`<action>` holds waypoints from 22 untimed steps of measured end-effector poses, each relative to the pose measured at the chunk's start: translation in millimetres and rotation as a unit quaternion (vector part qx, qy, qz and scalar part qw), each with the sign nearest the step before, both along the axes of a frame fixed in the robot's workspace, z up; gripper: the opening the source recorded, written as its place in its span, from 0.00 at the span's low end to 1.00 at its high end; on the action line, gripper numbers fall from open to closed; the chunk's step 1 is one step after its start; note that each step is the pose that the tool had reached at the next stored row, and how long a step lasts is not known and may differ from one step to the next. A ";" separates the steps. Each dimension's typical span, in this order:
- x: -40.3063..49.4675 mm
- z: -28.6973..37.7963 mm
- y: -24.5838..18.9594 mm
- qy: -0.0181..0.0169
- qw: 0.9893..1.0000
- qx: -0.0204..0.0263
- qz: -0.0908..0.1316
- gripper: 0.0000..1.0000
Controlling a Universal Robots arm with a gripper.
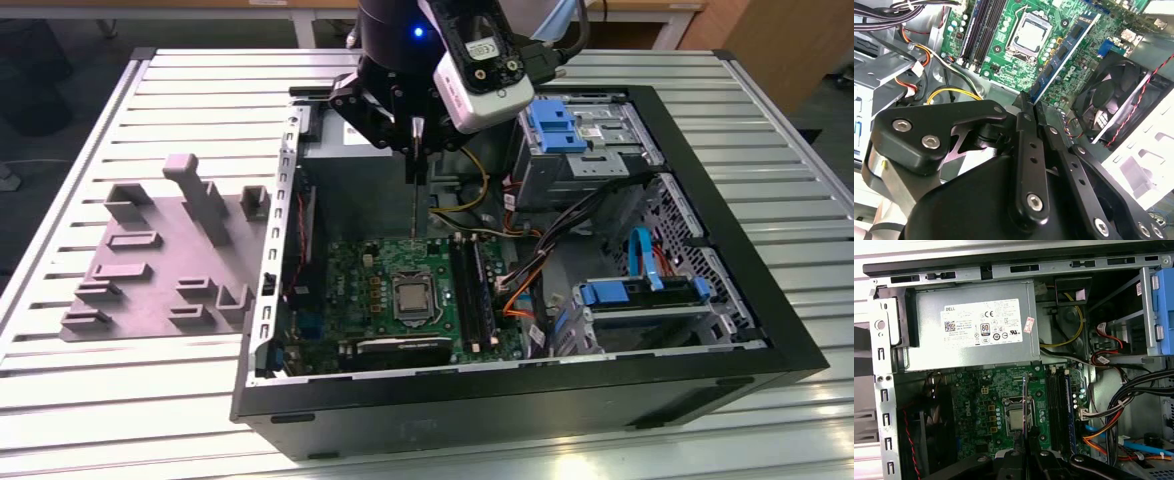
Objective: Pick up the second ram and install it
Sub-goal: 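Insert the second ram into the second slot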
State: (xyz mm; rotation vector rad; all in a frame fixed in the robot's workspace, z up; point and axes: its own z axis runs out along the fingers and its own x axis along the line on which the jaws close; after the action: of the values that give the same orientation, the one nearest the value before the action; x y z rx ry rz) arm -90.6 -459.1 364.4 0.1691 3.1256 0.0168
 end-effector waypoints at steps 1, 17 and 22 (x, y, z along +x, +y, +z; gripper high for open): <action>0.0 0.0 0.0 0.000 1.000 0.000 0.000 0.14; 5.4 -1.4 -0.2 0.000 1.000 0.000 0.030 0.14; 8.5 -2.3 -0.2 0.000 1.000 0.000 0.030 0.14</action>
State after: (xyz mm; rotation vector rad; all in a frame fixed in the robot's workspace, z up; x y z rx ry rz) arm -82.1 -459.3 362.0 0.0749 3.1297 0.0170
